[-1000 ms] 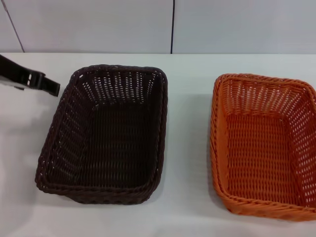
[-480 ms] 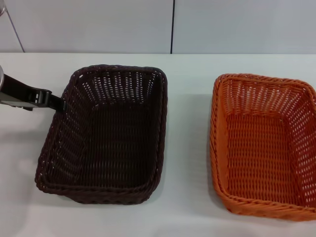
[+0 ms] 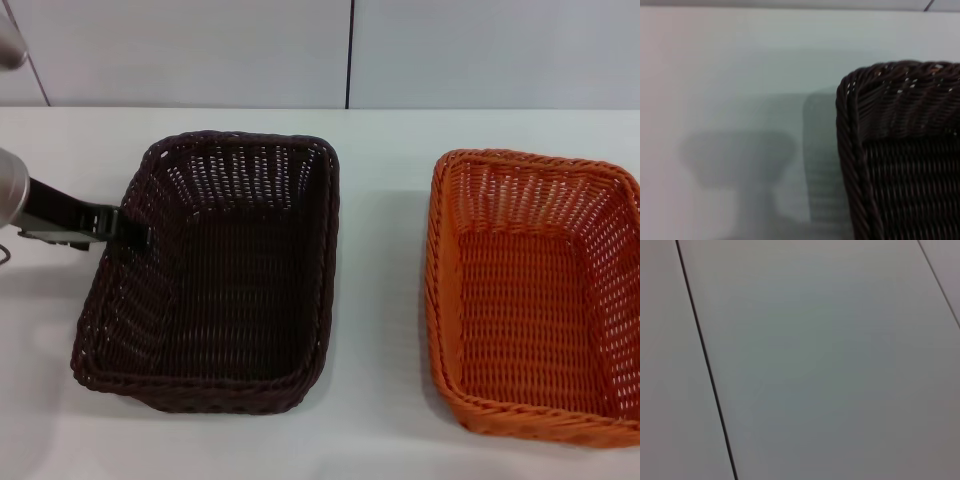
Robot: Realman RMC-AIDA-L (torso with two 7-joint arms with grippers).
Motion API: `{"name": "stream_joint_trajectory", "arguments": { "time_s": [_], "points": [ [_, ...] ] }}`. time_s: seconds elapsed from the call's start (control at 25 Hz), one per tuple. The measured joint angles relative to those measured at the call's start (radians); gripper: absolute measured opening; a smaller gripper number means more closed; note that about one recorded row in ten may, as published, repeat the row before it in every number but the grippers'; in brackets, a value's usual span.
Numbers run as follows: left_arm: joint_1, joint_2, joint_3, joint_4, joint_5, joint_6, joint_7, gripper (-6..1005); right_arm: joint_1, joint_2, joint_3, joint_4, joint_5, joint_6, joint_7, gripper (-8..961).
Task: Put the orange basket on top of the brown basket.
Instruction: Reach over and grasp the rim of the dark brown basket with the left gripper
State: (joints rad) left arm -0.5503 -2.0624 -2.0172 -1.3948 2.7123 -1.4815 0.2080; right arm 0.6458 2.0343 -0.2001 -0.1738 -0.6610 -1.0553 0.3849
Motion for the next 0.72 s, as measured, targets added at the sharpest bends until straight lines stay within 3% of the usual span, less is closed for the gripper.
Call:
{"name": "stream_joint_trajectory", "arguments": {
  "time_s": [0.4, 0.72],
  "points": [
    [-0.011, 0.004, 0.02, 0.104, -0.003, 0.059, 0.005, 822, 0.005, -0.002, -0.002, 0.0, -0.002, 0.0, 0.0, 544],
    [-0.003, 0.004, 0.025, 0.091, -0.003, 0.059, 0.012, 528, 0.002, -0.002, 0.002, 0.0, -0.002, 0.0, 0.0, 544]
  ]
}}
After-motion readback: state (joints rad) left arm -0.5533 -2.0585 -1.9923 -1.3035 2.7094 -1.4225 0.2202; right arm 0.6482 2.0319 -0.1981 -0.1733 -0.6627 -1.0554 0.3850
